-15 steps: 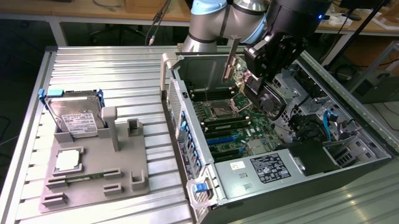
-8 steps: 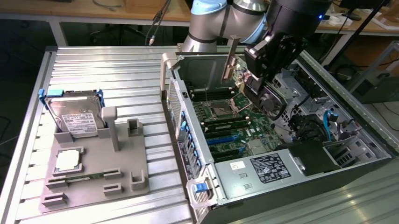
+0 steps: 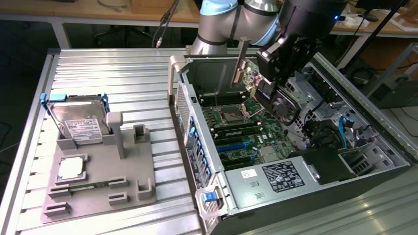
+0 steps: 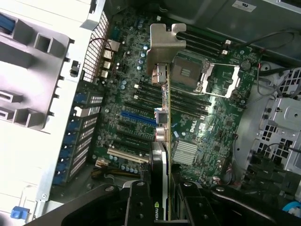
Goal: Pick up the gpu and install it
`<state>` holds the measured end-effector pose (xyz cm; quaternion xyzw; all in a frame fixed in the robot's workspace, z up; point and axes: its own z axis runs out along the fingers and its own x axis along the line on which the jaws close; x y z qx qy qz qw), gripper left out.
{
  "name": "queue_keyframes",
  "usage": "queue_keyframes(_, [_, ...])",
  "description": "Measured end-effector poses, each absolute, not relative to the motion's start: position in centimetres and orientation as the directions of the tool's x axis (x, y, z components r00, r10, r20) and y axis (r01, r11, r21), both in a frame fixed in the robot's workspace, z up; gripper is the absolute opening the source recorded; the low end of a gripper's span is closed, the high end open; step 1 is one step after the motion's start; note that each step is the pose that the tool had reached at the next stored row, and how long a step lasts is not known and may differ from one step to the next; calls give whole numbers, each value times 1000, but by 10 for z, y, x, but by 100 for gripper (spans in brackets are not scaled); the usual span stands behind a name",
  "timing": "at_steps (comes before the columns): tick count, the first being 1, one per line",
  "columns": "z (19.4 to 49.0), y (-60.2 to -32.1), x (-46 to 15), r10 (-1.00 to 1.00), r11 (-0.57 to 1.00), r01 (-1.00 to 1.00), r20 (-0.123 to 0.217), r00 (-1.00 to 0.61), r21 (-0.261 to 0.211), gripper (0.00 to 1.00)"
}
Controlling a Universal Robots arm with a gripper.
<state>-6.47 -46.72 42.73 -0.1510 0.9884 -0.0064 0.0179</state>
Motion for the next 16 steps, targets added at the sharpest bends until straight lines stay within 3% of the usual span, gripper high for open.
queue_keyframes(16, [427,-467,-65,-345,938,-345,-34,-938,-18,27])
